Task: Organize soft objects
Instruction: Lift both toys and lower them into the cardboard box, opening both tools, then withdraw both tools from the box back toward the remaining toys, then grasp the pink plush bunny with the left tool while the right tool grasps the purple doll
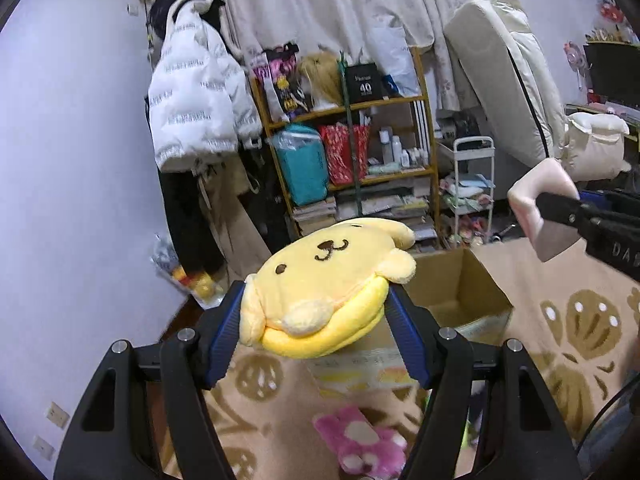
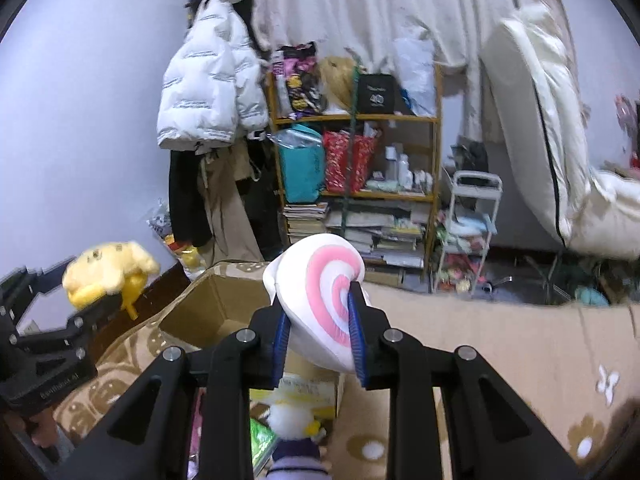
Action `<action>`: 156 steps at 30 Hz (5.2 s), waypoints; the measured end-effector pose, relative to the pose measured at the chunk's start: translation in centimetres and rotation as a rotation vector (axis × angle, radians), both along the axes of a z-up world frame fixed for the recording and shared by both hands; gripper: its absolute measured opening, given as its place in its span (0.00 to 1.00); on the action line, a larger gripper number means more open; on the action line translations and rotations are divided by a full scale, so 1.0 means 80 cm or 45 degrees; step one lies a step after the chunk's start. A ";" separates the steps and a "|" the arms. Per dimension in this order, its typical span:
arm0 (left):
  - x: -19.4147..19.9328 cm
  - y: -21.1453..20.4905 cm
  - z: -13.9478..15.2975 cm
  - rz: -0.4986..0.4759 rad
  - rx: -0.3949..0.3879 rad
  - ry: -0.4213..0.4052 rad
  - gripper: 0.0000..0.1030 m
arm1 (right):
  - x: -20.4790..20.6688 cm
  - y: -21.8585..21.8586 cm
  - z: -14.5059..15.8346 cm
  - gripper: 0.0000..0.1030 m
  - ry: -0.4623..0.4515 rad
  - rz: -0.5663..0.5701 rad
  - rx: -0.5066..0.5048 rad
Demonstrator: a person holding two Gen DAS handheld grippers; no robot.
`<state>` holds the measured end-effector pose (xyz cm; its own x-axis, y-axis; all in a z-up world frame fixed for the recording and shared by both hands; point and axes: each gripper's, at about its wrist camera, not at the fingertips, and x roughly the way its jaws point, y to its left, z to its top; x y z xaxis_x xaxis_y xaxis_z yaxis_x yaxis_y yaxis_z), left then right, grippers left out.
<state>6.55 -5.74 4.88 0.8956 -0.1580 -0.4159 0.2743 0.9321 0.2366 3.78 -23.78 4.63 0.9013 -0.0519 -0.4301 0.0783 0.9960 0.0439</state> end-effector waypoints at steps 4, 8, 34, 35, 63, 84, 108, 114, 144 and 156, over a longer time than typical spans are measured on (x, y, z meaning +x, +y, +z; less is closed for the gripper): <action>0.020 -0.002 0.016 0.015 0.013 -0.045 0.66 | 0.024 0.016 0.011 0.27 -0.032 0.041 -0.012; 0.044 -0.003 0.021 0.027 0.003 -0.054 0.67 | 0.045 0.031 0.012 0.28 -0.048 0.069 -0.023; 0.127 -0.017 -0.085 -0.023 -0.039 0.254 0.69 | 0.114 0.022 -0.108 0.35 0.181 0.107 0.041; 0.128 -0.018 -0.088 -0.032 -0.036 0.264 0.69 | 0.114 0.021 -0.109 0.35 0.186 0.106 0.046; 0.087 0.002 -0.087 0.033 0.050 0.343 0.94 | 0.058 0.009 -0.088 1.00 0.155 0.051 0.111; 0.004 0.038 -0.084 0.104 0.069 0.455 0.95 | -0.021 -0.011 -0.091 1.00 0.249 -0.055 0.197; 0.020 0.040 -0.127 0.167 0.083 0.602 0.95 | -0.013 0.012 -0.135 1.00 0.402 -0.075 0.071; 0.031 0.034 -0.145 0.171 0.091 0.663 0.95 | -0.004 0.007 -0.150 1.00 0.458 -0.077 0.098; 0.053 -0.011 -0.239 0.104 0.224 0.935 0.95 | 0.041 0.010 -0.265 1.00 1.019 -0.049 0.113; 0.056 -0.003 -0.261 0.053 0.116 1.067 0.61 | 0.040 0.035 -0.277 0.63 1.095 0.089 0.143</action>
<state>11.05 -5.99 -15.98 0.2893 -0.0655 -0.9550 0.3587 0.9324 0.0446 6.99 -20.99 -17.50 0.2606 0.0752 -0.9625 0.0685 0.9930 0.0961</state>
